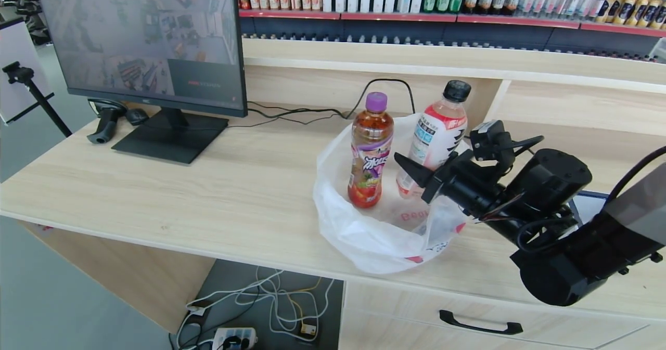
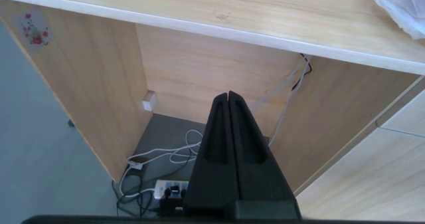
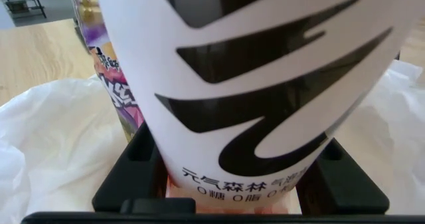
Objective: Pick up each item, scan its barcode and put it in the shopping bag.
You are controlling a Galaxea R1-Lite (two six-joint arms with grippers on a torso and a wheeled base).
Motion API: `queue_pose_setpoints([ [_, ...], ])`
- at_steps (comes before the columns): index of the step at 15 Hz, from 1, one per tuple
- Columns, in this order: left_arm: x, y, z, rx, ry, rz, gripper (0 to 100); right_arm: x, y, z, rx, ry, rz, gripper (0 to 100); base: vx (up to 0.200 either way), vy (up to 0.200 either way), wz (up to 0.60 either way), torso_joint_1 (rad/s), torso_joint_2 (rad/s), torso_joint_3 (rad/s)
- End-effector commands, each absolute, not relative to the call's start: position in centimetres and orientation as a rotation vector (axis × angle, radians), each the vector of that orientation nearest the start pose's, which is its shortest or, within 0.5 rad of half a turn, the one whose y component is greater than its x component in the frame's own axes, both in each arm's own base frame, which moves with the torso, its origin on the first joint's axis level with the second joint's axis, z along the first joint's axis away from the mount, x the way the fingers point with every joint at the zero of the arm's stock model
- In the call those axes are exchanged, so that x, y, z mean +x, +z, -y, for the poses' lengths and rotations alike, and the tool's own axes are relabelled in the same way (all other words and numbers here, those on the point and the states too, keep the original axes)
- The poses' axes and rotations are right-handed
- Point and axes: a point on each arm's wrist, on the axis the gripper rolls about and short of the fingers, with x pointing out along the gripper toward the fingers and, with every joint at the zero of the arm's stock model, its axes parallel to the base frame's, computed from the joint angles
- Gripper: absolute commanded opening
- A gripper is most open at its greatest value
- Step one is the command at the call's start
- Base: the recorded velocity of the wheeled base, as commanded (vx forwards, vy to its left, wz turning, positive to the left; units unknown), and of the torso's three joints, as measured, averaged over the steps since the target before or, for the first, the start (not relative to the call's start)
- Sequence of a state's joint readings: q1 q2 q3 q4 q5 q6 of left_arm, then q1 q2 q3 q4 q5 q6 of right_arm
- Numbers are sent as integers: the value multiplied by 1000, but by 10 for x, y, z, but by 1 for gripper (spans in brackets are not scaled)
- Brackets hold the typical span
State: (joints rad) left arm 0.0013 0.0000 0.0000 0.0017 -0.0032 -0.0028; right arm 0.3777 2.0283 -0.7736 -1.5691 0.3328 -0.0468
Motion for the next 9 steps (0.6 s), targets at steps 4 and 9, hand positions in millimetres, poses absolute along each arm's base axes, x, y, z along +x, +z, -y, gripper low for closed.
queue_pose_setpoints([
  [4,-23,75,0,-3,-2,-2,0,332,143,-140,-38,699,295,0,0,0,0,0,0,0],
  [9,-23,75,0,-3,-2,-2,0,335,135,-143,-37,707,272,0,0,0,0,0,0,0],
])
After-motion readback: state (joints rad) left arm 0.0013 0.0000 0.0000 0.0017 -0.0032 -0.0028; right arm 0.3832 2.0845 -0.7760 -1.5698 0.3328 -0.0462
